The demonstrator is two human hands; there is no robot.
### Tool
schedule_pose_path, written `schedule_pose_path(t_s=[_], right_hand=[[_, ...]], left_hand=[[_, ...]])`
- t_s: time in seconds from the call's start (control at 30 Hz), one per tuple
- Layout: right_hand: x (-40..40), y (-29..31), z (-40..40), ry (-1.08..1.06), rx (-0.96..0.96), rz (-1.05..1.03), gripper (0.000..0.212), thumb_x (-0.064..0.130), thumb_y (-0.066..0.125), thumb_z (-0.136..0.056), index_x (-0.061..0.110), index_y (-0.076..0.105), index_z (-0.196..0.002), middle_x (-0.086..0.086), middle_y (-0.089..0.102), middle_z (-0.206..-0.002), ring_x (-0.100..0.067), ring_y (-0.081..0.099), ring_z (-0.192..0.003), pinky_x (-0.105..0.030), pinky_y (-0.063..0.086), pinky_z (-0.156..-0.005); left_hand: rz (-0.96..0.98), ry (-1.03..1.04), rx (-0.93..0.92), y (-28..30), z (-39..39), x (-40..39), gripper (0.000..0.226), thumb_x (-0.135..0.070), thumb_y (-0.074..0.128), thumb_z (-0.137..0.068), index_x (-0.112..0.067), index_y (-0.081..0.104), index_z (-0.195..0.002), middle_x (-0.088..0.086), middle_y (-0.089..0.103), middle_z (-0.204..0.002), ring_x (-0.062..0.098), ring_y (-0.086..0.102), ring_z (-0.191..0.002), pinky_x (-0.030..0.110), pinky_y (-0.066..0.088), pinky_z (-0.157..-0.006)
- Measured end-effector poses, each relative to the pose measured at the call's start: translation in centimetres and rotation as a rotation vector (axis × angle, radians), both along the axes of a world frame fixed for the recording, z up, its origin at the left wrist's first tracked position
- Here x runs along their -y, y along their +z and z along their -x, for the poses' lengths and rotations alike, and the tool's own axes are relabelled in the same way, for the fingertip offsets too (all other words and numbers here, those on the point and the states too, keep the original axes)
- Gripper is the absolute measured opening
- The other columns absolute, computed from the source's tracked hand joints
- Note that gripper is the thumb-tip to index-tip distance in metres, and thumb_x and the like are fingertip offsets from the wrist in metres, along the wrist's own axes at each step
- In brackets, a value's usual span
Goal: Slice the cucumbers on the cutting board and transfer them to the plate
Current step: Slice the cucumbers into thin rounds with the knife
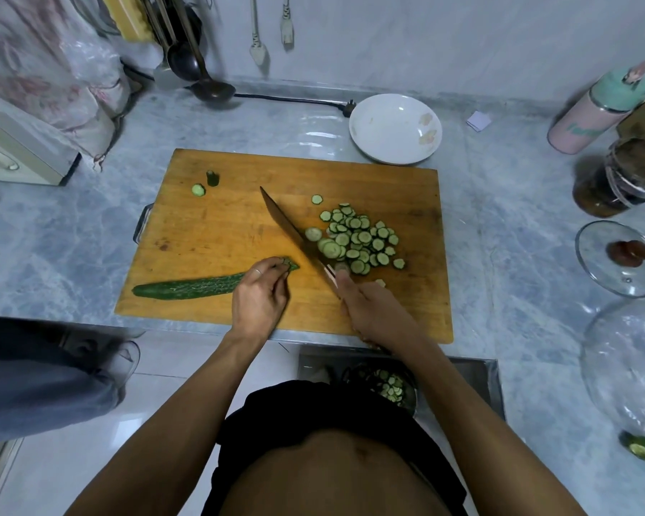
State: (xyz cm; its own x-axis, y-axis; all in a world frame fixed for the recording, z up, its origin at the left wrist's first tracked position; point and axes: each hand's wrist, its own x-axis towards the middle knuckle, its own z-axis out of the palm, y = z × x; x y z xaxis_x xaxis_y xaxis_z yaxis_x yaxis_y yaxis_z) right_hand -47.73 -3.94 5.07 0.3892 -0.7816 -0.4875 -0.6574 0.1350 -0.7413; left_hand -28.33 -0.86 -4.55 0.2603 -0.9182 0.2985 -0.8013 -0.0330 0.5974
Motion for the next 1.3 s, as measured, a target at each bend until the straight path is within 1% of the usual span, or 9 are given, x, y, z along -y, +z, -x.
schedule_pose_path(t_s=[0.13, 0.2, 0.3, 0.4, 0.57, 0.7, 0.83, 1.03, 1.3], right_hand=[[-1.0, 0.9, -0.4, 0.052, 0.004, 0.024, 0.08, 0.056, 0.022, -0.102, -0.009, 0.064, -0.079, -0.014, 0.063, -0.071, -0.025, 0.061, -0.072, -0.036, 0.048, -0.08], [-1.4, 0.8, -0.6, 0.074, -0.009, 0.026, 0.078, 0.056, 0.023, -0.102, -0.006, 0.065, -0.081, -0.016, 0.066, -0.079, -0.027, 0.062, -0.081, -0.037, 0.046, -0.083], [-1.7, 0.5, -0.8, 0.123, -0.052, 0.041, 0.067, 0.057, 0.02, -0.102, 0.013, 0.052, -0.063, -0.009, 0.058, -0.072, -0.025, 0.056, -0.076, -0.034, 0.041, -0.077], [-1.7, 0.3, -0.6, 0.144, -0.094, 0.048, 0.061, 0.059, 0.019, -0.102, 0.021, 0.041, -0.06, 0.0, 0.048, -0.066, -0.019, 0.049, -0.069, -0.032, 0.035, -0.073], [-1.9, 0.3, -0.2, 0.183, -0.117, 0.081, 0.059, 0.056, 0.02, -0.103, 0.02, 0.035, -0.059, -0.001, 0.039, -0.063, -0.02, 0.042, -0.066, -0.03, 0.031, -0.071], [-1.9, 0.4, -0.2, 0.212, -0.114, 0.088, 0.059, 0.056, 0.021, -0.103, 0.019, 0.035, -0.06, -0.001, 0.039, -0.063, -0.016, 0.039, -0.06, -0.03, 0.03, -0.07], [-2.0, 0.5, -0.3, 0.207, -0.098, 0.097, 0.063, 0.055, 0.02, -0.104, 0.016, 0.039, -0.057, -0.003, 0.044, -0.063, -0.023, 0.048, -0.069, -0.031, 0.033, -0.07], [-1.5, 0.2, -0.5, 0.171, -0.097, 0.042, 0.061, 0.056, 0.021, -0.103, 0.02, 0.039, -0.057, -0.003, 0.045, -0.068, -0.023, 0.05, -0.078, -0.03, 0.034, -0.075], [-1.1, -1.8, -2.2, 0.135, -0.101, 0.048, 0.064, 0.053, 0.023, -0.104, 0.016, 0.042, -0.056, -0.003, 0.048, -0.062, -0.025, 0.051, -0.076, -0.029, 0.031, -0.07]], left_hand=[[-0.002, -0.035, 0.05, 0.2, -0.2, 0.0, 0.021, 0.003, 0.066, -0.08, -0.004, 0.075, -0.097, 0.009, 0.07, -0.108, 0.025, 0.068, -0.09, 0.029, 0.054, -0.073], [-0.011, -0.054, 0.073, 0.2, -0.3, 0.1, 0.023, 0.001, 0.064, -0.08, -0.004, 0.075, -0.099, 0.009, 0.069, -0.11, 0.026, 0.068, -0.091, 0.031, 0.054, -0.072], [-0.007, -0.078, 0.093, 0.2, -0.3, 0.0, 0.026, 0.007, 0.067, -0.076, -0.004, 0.075, -0.099, 0.011, 0.069, -0.11, 0.028, 0.068, -0.091, 0.03, 0.054, -0.071], [0.01, -0.077, 0.1, 0.2, -0.3, 0.0, 0.029, 0.01, 0.068, -0.074, -0.004, 0.075, -0.098, 0.011, 0.069, -0.11, 0.027, 0.067, -0.092, 0.029, 0.053, -0.072], [0.023, -0.096, 0.092, -0.1, 0.0, -0.1, 0.03, 0.011, 0.062, -0.076, -0.005, 0.075, -0.097, 0.007, 0.069, -0.11, 0.027, 0.065, -0.092, 0.033, 0.056, -0.071], [-0.023, -0.058, 0.073, 0.0, 0.1, -0.1, 0.031, 0.011, 0.063, -0.073, -0.006, 0.075, -0.096, 0.01, 0.068, -0.112, 0.027, 0.067, -0.09, 0.03, 0.052, -0.068], [-0.03, -0.058, 0.066, 0.0, 0.2, -0.2, 0.03, 0.011, 0.063, -0.073, -0.004, 0.075, -0.096, 0.01, 0.068, -0.111, 0.026, 0.067, -0.09, 0.03, 0.053, -0.068], [-0.038, -0.042, 0.044, -0.2, 0.3, 0.1, 0.029, 0.01, 0.061, -0.076, -0.003, 0.075, -0.098, 0.009, 0.068, -0.113, 0.026, 0.066, -0.096, 0.029, 0.053, -0.072], [-0.017, -0.033, 0.044, -0.2, 0.5, 0.2, 0.028, 0.012, 0.062, -0.073, -0.002, 0.074, -0.093, 0.008, 0.069, -0.109, 0.026, 0.065, -0.093, 0.028, 0.051, -0.07]])
